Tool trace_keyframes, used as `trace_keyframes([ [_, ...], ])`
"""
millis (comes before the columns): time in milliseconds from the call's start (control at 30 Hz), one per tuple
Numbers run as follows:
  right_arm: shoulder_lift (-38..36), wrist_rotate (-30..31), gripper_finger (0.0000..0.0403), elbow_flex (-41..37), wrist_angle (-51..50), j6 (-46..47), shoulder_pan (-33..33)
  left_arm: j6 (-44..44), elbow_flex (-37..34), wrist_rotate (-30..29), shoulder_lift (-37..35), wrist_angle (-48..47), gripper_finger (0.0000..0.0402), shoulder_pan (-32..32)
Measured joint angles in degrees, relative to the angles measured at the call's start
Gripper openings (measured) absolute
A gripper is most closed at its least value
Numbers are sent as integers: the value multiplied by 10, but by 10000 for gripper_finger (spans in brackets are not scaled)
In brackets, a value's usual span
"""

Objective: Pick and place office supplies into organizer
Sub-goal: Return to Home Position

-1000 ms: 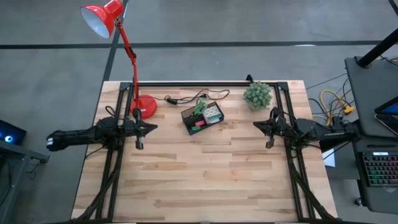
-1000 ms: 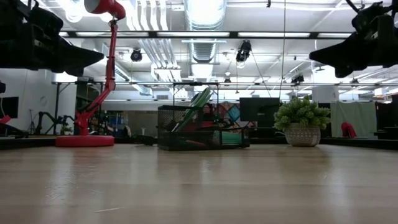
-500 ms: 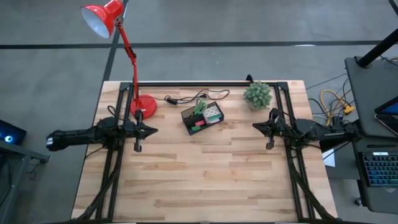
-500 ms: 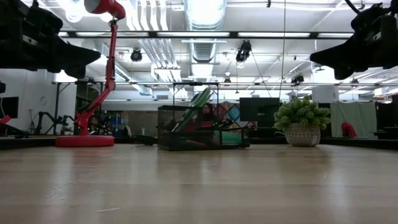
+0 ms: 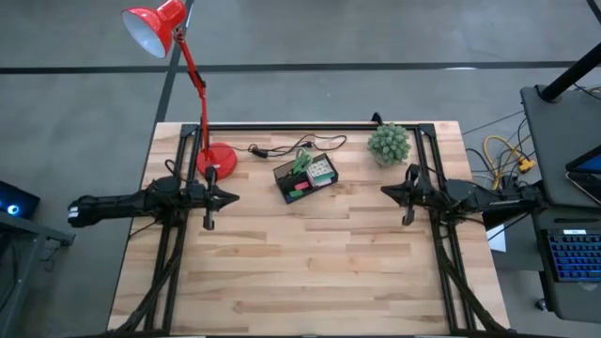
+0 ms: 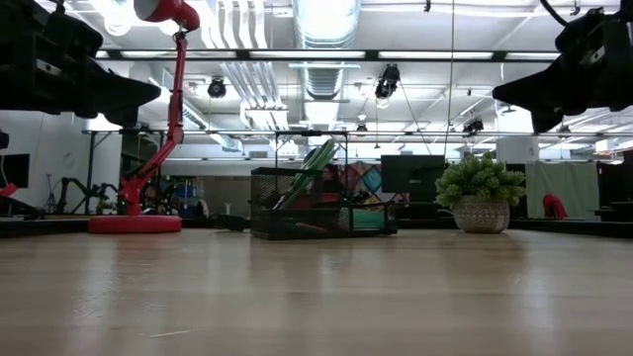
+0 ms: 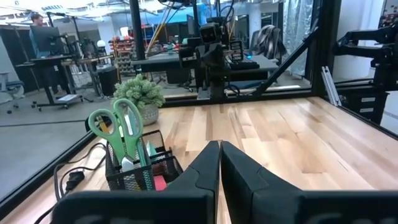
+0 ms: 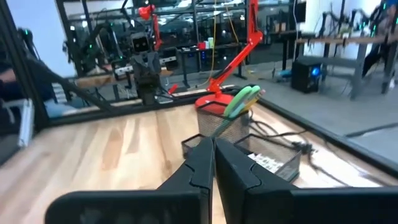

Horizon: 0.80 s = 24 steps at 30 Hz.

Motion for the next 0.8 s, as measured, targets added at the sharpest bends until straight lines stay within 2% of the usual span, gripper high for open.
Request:
trace_keyframes([
  [100, 0, 0, 9, 0, 0, 30, 0, 0, 0, 0, 0, 1, 0, 0],
  [800, 0, 0, 9, 0, 0, 15, 0, 0, 0, -4, 0, 5, 0, 0],
])
